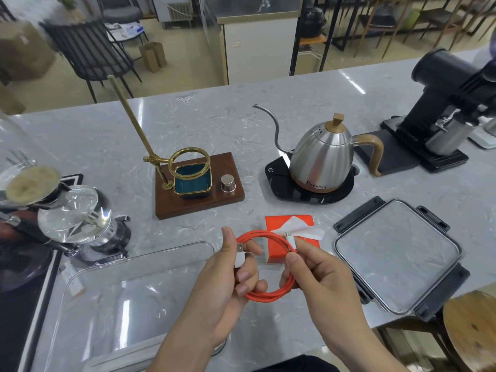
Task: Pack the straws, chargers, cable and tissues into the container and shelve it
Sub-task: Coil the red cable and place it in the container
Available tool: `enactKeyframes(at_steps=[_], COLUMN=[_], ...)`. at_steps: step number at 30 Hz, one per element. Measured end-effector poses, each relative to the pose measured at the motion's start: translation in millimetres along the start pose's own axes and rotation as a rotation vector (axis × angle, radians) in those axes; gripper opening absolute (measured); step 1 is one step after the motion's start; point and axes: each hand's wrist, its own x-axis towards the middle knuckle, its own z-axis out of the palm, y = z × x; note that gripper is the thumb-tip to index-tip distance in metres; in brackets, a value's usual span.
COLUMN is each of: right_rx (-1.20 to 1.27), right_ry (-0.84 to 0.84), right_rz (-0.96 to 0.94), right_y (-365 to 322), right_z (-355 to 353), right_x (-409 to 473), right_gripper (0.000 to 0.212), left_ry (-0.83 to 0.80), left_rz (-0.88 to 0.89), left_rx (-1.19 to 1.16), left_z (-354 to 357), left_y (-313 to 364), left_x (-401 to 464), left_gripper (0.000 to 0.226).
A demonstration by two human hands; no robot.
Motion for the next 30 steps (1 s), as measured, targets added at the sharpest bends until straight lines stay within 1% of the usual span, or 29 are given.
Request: enactKeyframes(at_steps=[3, 6, 9, 16, 20, 25, 30], right_rx=[-0.027, -0.044, -0.046, -0.044, -0.024, 0.029, 0.030], right_ry=[-0.002, 0.007, 0.005, 0.012, 0.024, -0.001, -0.024], right_rz=[0.007, 0.010, 0.006, 0.023, 0.045, 0.072, 0.093], right_y=[1, 4, 4, 5, 7, 5, 5], right_z=[0, -1, -2, -7, -9, -8, -8], right_x=[1, 4, 6, 7, 6, 5, 6], right_gripper=[0.020, 0.022, 0.019, 0.023, 0.021, 0.020, 0.019], left_ry=[-0.034, -0.095, -0.138, -0.148, -0.164, -0.167, -0.153], left_rz=[-0.019, -0.036, -0.042, -0.017, -0.061, -0.100, -0.119], left_rx=[-0.061, -0.137, -0.193, -0.188, -0.228, -0.270, -0.259], left_z=[-3, -8, -11, -9, -9, -6, -8], left_y=[0, 0, -2, -6, -7, -7, -7], left_x=[-2, -3, -1, 3, 7, 6, 6], left_gripper=[0.054, 0.044, 0.038, 0.037, 0.038, 0.041, 0.043])
